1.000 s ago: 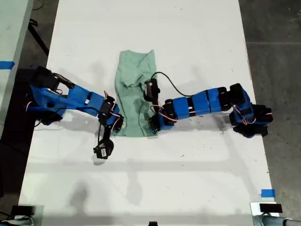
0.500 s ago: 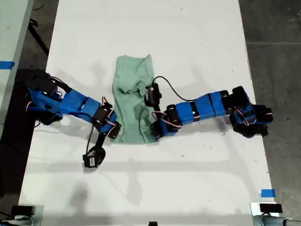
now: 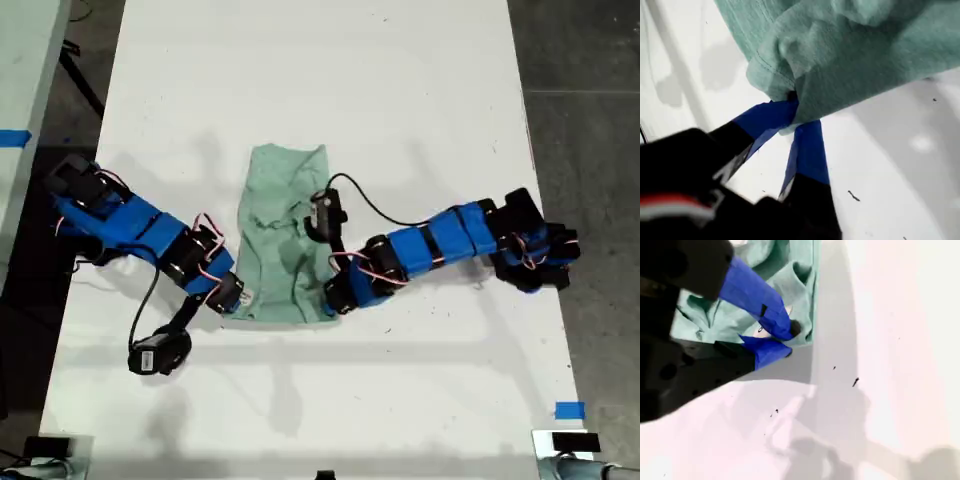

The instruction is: Fold t-shirt

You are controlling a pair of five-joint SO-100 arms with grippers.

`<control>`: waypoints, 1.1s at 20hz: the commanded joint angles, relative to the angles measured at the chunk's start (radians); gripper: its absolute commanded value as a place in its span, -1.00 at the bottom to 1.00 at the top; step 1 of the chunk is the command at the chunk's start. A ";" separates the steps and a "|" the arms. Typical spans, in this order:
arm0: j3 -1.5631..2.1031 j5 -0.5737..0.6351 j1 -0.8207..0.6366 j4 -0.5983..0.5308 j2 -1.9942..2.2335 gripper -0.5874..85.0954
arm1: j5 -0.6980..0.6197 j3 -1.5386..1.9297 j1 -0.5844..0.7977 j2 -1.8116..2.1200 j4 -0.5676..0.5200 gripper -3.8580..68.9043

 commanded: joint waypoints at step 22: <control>-0.026 0.469 -1.011 -0.021 0.084 -0.99 | -0.476 -0.067 0.730 0.060 -0.169 -0.92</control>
